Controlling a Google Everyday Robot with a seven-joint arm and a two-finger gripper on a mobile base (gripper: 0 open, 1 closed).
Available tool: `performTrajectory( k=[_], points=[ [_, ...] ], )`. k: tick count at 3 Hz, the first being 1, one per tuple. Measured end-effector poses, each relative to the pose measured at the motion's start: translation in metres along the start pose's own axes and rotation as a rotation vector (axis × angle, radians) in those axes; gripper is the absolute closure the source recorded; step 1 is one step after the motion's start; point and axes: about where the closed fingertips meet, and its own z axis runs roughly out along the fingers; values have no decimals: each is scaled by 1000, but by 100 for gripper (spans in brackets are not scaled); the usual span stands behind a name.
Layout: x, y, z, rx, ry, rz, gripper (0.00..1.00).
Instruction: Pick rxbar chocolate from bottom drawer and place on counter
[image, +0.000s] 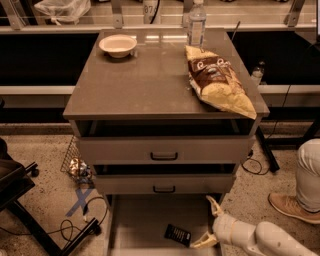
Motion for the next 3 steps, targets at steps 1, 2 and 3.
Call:
performTrajectory(
  k=[1, 2, 3],
  points=[
    [54, 36, 43, -62, -20, 75, 0],
    [54, 36, 43, -62, -20, 75, 0],
    [68, 44, 74, -87, 49, 56, 0]
  ],
)
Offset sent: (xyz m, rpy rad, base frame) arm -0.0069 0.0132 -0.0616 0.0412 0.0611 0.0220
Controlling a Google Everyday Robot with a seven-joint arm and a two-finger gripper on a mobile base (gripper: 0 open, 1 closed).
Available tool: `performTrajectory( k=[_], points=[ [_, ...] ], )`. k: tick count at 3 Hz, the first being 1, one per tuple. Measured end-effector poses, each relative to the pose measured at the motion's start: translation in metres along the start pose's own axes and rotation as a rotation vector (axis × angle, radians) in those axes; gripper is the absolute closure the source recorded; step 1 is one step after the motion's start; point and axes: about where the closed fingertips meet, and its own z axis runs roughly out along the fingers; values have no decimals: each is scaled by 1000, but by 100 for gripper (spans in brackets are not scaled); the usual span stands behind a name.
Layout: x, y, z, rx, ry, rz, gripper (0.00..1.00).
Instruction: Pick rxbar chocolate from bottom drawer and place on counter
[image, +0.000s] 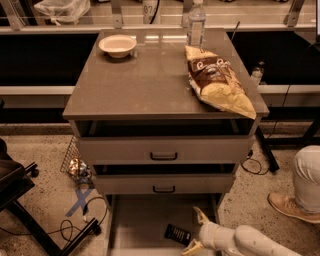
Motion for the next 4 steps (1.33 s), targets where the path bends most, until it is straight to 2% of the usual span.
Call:
performTrajectory(
  k=[1, 2, 3, 4],
  points=[
    [42, 5, 59, -54, 183, -25, 0],
    [65, 8, 88, -93, 262, -29, 0],
    [90, 9, 112, -118, 304, -7, 0],
    [103, 7, 119, -119, 315, 11, 0]
  ],
)
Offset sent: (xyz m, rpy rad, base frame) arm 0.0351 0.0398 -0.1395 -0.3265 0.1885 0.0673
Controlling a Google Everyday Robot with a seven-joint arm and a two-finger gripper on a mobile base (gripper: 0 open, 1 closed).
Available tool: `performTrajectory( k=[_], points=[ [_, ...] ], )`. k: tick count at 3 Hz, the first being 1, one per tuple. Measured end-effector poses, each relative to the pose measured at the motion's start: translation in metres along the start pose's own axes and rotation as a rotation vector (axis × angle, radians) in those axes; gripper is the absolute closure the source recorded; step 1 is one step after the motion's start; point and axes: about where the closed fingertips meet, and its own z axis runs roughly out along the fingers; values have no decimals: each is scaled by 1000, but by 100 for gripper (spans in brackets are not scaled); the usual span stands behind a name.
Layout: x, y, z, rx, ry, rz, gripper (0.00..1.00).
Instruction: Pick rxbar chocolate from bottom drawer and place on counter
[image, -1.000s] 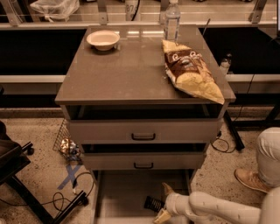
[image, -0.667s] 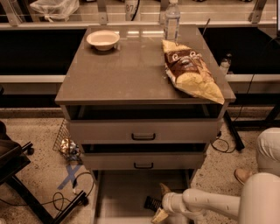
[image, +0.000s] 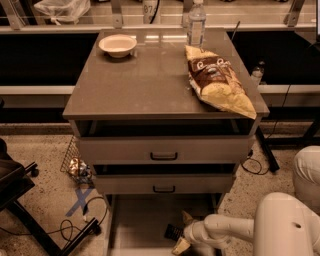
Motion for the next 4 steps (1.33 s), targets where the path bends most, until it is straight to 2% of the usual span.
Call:
performTrajectory(
  k=[1, 2, 3, 4],
  points=[
    [19, 7, 7, 8, -5, 24, 0],
    [28, 15, 14, 6, -7, 33, 0],
    [18, 32, 35, -39, -24, 5, 18],
    [-5, 41, 46, -74, -61, -34, 42]
  ],
)
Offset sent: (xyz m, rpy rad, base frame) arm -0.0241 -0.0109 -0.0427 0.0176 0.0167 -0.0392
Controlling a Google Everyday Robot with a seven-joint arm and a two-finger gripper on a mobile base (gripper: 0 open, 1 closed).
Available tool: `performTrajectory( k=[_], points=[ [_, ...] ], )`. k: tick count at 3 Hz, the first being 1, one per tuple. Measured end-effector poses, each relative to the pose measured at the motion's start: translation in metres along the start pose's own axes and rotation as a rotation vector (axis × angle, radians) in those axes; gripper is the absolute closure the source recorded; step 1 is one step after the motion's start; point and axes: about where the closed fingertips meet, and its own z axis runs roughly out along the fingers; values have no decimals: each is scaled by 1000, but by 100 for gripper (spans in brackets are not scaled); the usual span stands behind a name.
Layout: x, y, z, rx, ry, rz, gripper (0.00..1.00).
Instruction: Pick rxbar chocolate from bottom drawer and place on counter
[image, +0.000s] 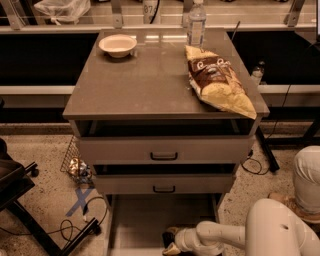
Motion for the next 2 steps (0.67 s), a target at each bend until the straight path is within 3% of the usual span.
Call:
performTrajectory(
  k=[1, 2],
  points=[
    [0, 2, 1, -2, 0, 2, 72],
    [0, 2, 1, -3, -1, 2, 96]
  ],
)
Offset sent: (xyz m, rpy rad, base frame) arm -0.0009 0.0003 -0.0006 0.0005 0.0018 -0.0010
